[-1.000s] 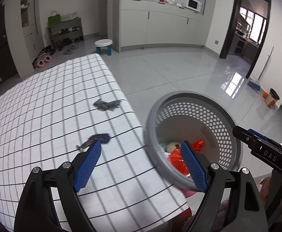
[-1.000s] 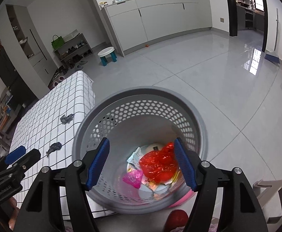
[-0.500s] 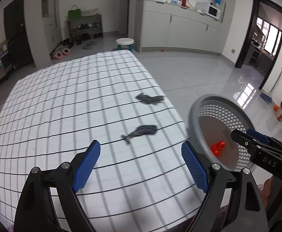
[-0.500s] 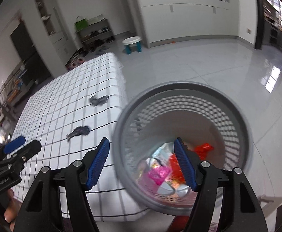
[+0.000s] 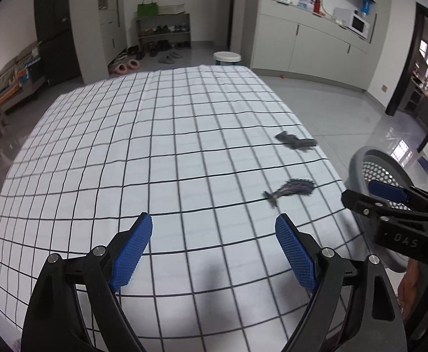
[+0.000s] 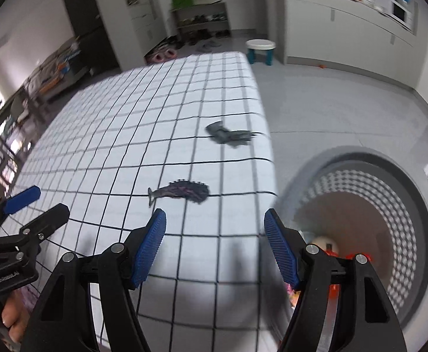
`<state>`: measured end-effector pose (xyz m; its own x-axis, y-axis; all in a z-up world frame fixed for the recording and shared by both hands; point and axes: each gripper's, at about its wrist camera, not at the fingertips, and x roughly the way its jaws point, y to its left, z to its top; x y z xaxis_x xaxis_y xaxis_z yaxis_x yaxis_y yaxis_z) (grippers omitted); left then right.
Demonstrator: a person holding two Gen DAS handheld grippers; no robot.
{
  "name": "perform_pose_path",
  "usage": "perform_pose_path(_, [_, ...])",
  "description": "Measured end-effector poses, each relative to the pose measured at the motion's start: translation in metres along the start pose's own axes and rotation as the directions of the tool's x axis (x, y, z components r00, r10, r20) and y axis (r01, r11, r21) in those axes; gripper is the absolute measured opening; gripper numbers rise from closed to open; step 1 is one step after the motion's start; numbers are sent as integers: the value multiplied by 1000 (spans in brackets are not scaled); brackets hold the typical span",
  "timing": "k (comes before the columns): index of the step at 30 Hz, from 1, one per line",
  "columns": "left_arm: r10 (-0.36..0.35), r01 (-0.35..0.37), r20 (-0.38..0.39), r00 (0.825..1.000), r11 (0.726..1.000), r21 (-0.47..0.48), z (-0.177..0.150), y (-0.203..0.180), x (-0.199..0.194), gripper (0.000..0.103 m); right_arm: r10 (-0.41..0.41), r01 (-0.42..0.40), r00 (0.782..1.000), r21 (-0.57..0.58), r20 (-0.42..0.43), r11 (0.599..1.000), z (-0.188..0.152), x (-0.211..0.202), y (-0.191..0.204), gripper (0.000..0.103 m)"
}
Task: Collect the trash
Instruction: 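Withdraw both tools from the basket back over the table, then grasp the purple spiky toy fish with the right gripper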
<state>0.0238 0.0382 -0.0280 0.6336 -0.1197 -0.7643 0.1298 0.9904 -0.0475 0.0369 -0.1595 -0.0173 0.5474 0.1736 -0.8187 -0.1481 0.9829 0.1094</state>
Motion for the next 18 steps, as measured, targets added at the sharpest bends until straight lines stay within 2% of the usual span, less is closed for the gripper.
perform_pose_path(7, [-13, 12, -2, 1000, 999, -33, -3, 14, 8, 84, -35, 28, 998, -138, -53, 990, 18, 37, 21, 66])
perform_pose_path(18, [-36, 35, -17, 999, 999, -35, -11, 20, 12, 84, -59, 30, 993, -257, -107, 966, 27, 70, 33, 66])
